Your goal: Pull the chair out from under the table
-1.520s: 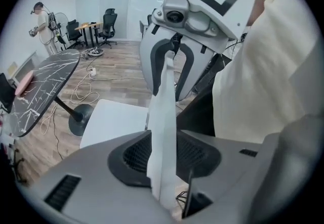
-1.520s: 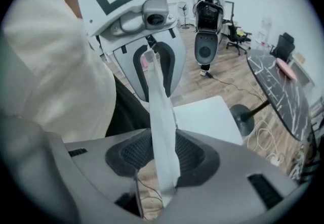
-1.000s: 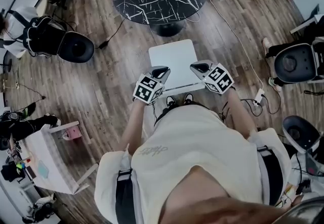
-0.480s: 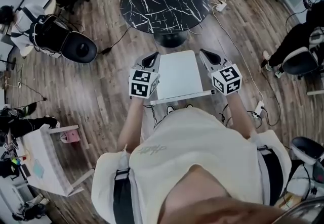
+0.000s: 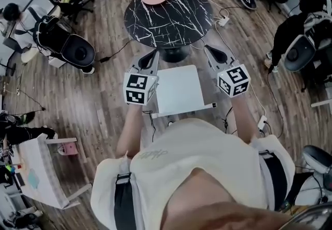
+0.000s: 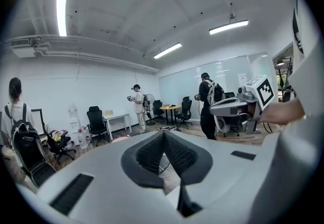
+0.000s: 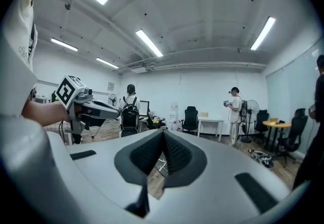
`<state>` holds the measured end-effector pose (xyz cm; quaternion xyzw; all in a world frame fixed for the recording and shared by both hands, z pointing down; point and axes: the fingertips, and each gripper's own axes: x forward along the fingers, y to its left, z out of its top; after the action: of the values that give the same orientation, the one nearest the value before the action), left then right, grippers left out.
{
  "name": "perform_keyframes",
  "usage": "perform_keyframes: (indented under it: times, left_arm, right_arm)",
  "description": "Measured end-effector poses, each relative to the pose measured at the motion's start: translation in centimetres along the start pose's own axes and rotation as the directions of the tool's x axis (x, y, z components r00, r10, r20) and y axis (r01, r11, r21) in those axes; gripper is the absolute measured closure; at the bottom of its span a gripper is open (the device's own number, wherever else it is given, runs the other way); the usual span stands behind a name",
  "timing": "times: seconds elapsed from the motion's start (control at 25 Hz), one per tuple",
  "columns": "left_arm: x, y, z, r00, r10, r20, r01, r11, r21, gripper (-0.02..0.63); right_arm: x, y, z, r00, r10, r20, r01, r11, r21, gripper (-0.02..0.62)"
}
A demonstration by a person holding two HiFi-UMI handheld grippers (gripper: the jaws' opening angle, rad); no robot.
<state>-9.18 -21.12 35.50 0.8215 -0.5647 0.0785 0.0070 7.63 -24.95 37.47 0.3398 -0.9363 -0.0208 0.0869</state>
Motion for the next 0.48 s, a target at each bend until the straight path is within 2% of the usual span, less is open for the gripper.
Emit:
perform_keyframes:
  times: [0.28,0.48]
  left_arm:
    - [0.0,2.0,3.3,0.996,0.051,0.072,-0.052,0.999,0.011,0.588]
    - [-0.7,2.8,3.1,0.992,0.088,0.095,-0.086,0.996,-0.021,0.588]
  right_arm:
    - [-0.9,-0.4,4.3,0.998,-0.025,0.060,0.029,0.997,-0.069,0.591]
    - [-1.1,0.0,4.0,0.997,-0.031,0.064,0.034,0.998,-0.053,0.591]
